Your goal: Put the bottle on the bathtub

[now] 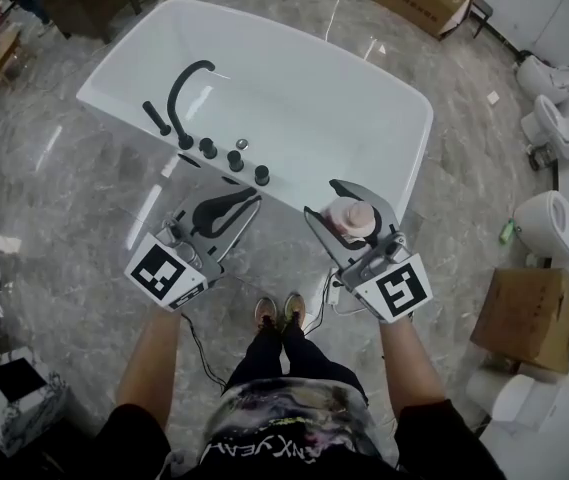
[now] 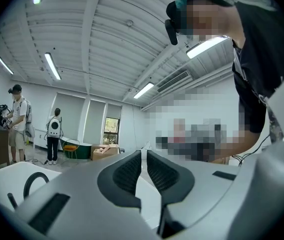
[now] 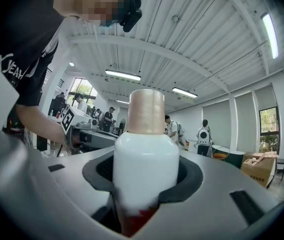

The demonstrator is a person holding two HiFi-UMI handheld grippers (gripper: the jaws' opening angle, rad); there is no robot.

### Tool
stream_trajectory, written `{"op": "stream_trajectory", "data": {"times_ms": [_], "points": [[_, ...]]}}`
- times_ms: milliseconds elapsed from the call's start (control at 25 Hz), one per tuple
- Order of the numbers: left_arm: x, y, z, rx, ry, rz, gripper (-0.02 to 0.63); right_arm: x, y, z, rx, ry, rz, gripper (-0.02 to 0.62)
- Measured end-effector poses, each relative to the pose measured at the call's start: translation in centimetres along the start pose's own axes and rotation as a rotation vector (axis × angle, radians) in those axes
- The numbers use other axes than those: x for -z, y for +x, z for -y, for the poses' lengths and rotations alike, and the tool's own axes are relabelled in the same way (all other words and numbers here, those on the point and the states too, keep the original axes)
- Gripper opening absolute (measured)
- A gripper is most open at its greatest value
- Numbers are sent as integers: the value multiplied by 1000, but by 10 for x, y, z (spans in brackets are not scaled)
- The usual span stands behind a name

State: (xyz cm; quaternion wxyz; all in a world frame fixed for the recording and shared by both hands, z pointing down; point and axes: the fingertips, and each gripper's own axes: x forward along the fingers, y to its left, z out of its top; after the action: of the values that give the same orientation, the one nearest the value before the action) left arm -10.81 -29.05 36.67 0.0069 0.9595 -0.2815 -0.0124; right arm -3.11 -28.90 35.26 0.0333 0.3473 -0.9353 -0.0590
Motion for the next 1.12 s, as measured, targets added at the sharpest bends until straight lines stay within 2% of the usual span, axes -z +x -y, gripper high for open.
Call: {"op": "stream_trajectory", "data": {"times_ms": [440,600,920,1120], "points": [[56,34,-24,-26,-5,-13,49,62,21,36,-2,34,34,199],[79,45,-29,-42,13,-16,50,101,16,43,-19,57,-7,199],[128,60,-42,-65,11,-5,49,155,26,60,10,65,7,198],[164,69,-44,-80,9,-15,49,203,25,65,8,80,-30,198]]}}
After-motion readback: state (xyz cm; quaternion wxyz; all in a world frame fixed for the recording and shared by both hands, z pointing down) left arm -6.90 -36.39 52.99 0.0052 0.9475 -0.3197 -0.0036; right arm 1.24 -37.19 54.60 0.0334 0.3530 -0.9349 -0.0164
